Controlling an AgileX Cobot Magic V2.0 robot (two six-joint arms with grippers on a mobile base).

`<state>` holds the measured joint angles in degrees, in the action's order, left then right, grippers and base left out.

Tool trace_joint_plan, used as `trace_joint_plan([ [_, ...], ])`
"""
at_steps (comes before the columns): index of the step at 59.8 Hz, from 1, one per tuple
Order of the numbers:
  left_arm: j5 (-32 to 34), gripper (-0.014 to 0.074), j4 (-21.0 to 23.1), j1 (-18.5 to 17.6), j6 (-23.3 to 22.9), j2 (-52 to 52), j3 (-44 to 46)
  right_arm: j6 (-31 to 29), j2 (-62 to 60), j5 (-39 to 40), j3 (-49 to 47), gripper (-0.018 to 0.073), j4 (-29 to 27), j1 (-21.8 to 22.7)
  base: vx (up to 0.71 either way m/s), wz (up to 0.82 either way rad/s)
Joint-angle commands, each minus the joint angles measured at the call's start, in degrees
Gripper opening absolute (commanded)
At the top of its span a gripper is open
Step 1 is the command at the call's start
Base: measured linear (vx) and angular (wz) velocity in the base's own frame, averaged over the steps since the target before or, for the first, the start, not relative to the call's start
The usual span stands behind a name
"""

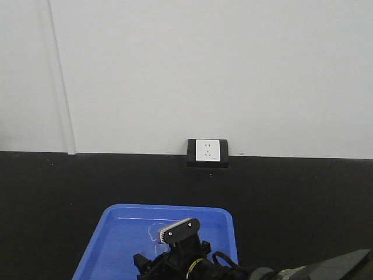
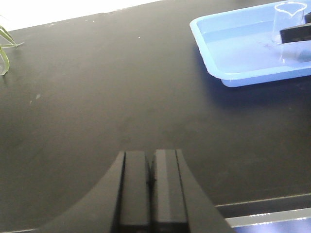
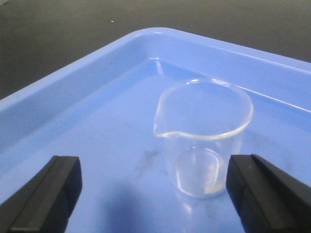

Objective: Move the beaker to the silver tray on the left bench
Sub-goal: 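Close the right gripper around the glass beaker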

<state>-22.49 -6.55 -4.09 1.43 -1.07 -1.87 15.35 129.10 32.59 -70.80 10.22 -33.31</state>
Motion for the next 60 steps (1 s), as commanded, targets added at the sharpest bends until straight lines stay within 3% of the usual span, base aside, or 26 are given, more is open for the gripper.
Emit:
trace_joint_plan([
  [1,4.74,0.0001,0.04,-0.2,-0.11,-0.39,-1.14,-0.17,-2.53,2.77,-3.12,0.0637,-2.11,0.32,0.0,0.0],
  [21,4.74,0.0001,0.04,-0.2,-0.11,-0.39,-1.14,-0.71,-0.01,2.26,-7.46,0.063,-4.21,0.37,0.0,0.0],
  [33,4.74,0.0001,0.04,-0.2,-0.11,-0.39,-1.14,-0.81,1.78,1.86,-10.44,0.0622,-9.45,0.37,0.0,0.0],
  [41,4.74,0.0001,0.04,-0.2,-0.11,-0.39,-1.14,-1.48,2.13,1.73,-11.93,0.0577,-9.75,0.37,0.0,0.0],
  [47,4.74,0.0001,0.04,-0.2,-0.11,-0.39,-1.14,-2.03,2.13,1.66,-12.18,0.047,-10.22,0.37,0.0,0.0],
  [60,4.74,0.0001,0.04,-0.2,-0.11,-0.39,-1.14,-2.17,2.07,-3.46,-12.18,0.0038,-10.67,0.37,0.0,0.0],
])
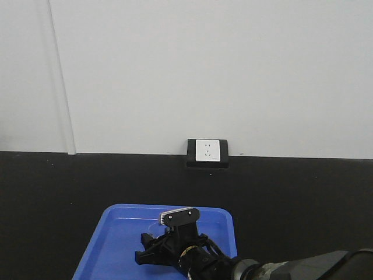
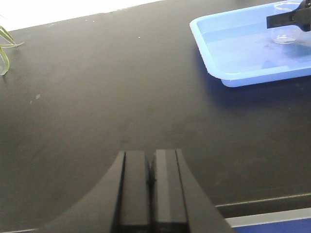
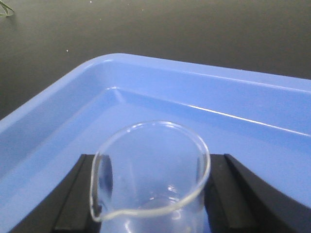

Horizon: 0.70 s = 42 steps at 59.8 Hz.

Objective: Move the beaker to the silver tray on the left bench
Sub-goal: 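Close the right gripper around the glass beaker, then lift the beaker with the right gripper up out of the blue tray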

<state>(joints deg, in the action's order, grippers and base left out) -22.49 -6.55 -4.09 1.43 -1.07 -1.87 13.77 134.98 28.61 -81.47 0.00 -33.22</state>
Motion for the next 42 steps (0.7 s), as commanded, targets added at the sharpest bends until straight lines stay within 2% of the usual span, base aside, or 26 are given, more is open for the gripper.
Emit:
trace_joint_plan([
  [1,4.74,0.0001,0.04,-0.2,-0.11,-0.39,-1.14,-0.59,-3.88,0.01,-1.51,-0.0005,-0.45,0.27,0.0,0.0],
  [23,4.74,0.0001,0.04,-0.2,-0.11,-0.39,-1.14,-1.1,-11.78,-12.58,-1.05,-0.0014,0.0,0.21,0.0,0.0],
  [29,4.74,0.0001,0.04,-0.2,-0.11,-0.39,-1.14,-2.54,-16.42,-22.44,-1.05,-0.0014,0.0,0.16,0.0,0.0],
  [42,4.74,0.0001,0.04,-0.2,-0.11,-0.39,-1.14,-10.89,-27.2,-43.17,-0.76,-0.0014,1.63,0.16,0.0,0.0],
])
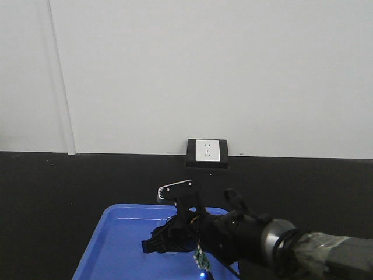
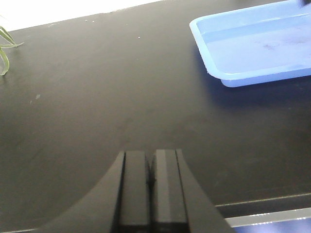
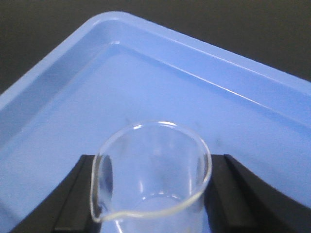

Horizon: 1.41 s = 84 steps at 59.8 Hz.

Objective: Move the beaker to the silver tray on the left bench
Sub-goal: 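Lift the beaker with the right gripper up out of the blue tray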

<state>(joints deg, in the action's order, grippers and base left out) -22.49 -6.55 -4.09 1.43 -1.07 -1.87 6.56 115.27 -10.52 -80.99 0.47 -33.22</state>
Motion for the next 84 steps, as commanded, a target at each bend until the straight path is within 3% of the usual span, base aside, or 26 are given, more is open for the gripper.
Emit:
trace_joint_plan([
  [1,4.74,0.0001,0.04,-0.2,-0.11,-0.39,-1.14,-4.06,-8.32,-5.27,-0.97,-0.0014,1.16,0.16,0.0,0.0],
  [10,4.74,0.0001,0.04,-0.2,-0.11,-0.39,-1.14,-3.47,-19.54,-6.6,6.69,-0.0014,1.16,0.24,0.0,0.0],
  [32,4.74,0.0001,0.04,-0.2,-0.11,-0.39,-1.14,0.15,-54.6,7.97,38.13,-0.0014,1.08,0.24,0.0,0.0],
  [46,4.74,0.0001,0.04,-0.2,-0.11,-0.39,-1.14,0.23,-69.86,10.52,52.09,-0.0014,1.08,0.24,0.0,0.0],
  [63,4.74,0.0001,0.04,-0.2,-0.11,-0.39,-1.14,-1.86,-80.36,10.18,60.3,-0.0014,2.37,0.24,0.0,0.0],
  [84,4.74,0.0001,0.04,-0.2,-0.11,-0.39,-1.14,-1.78,-81.18,7.06,60.42,-0.0014,1.9,0.24,0.0,0.0],
])
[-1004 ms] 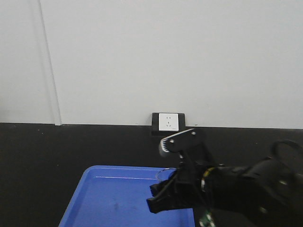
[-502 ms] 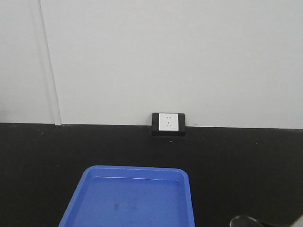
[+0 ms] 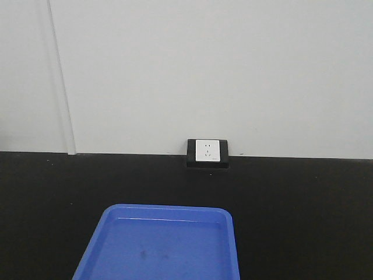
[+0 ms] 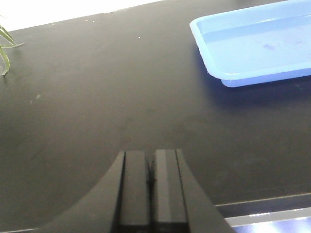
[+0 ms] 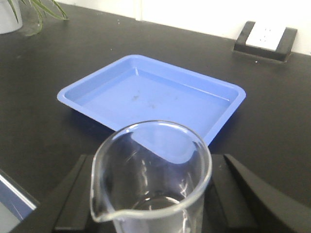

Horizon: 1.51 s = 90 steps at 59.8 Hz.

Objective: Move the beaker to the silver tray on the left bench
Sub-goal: 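Lift the beaker with the right gripper up out of the blue tray, then drive the base to the bench with the silver tray, holding the beaker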

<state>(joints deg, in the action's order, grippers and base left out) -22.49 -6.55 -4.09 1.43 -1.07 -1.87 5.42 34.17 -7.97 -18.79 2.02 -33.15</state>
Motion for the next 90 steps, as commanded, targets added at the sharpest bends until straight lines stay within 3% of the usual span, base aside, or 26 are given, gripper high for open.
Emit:
trace_joint_plan([
  [1,4.74,0.0001,0.04,-0.2,-0.11,-0.39,-1.14,-0.64,-0.07,4.5,-1.78,-0.0014,0.36,0.17,0.0,0.0],
  [90,4.74,0.0001,0.04,-0.2,-0.11,-0.39,-1.14,-0.64,-0.07,4.48,-1.78,-0.0014,0.36,0.17,-0.06,-0.01],
])
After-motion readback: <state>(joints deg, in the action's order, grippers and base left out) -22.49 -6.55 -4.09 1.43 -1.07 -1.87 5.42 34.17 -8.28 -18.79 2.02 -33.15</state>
